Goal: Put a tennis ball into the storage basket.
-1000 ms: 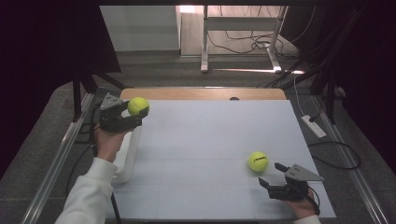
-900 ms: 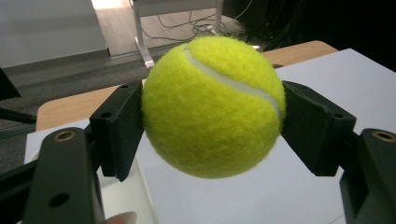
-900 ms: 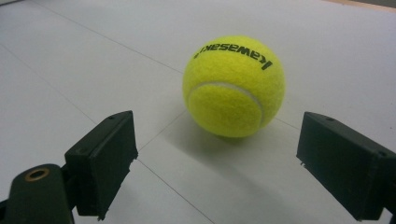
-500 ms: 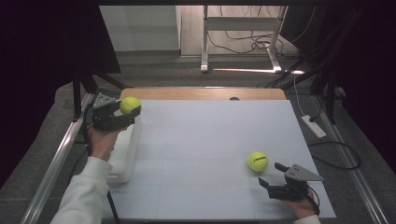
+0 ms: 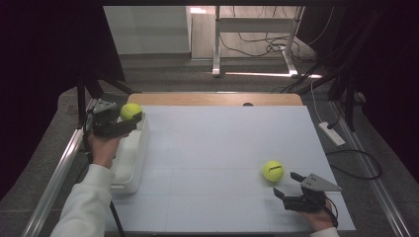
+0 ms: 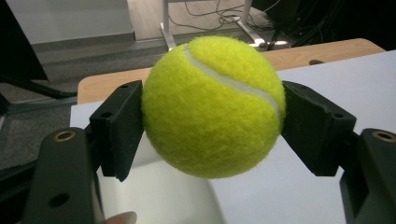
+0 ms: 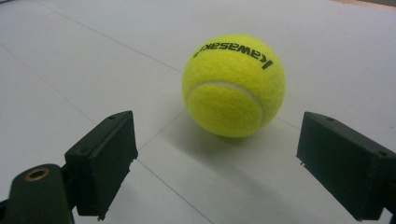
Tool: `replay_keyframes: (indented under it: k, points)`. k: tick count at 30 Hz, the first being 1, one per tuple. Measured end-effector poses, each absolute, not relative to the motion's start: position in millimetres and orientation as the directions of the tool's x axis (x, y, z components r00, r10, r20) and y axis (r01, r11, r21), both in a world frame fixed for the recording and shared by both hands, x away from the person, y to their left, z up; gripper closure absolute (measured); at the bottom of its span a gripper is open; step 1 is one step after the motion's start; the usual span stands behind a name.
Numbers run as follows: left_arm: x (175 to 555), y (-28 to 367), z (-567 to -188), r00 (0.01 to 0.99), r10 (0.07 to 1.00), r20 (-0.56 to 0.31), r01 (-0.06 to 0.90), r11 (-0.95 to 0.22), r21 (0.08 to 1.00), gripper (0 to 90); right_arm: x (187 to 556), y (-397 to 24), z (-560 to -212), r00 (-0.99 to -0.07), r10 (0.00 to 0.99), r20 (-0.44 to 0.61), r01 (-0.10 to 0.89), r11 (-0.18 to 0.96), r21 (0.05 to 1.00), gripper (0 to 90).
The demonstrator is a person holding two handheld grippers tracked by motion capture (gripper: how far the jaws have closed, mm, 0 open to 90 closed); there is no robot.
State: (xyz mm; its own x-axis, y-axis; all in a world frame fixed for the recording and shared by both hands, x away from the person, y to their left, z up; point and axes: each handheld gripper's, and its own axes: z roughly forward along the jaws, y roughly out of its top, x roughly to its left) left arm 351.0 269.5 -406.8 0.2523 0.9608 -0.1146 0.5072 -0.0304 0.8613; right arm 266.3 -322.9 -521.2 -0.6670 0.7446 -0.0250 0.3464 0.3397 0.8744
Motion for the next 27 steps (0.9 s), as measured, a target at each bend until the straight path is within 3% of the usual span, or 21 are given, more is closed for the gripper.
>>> replay_keyframes:
  k: [27]
  points:
    - [375, 291, -422, 0.168, 0.979, -0.116, 0.609, -0.010, 0.793, 26.3, 266, -323, -521, -0.664, 0.747, -0.020, 0.352, 0.336, 0.874, 11.8]
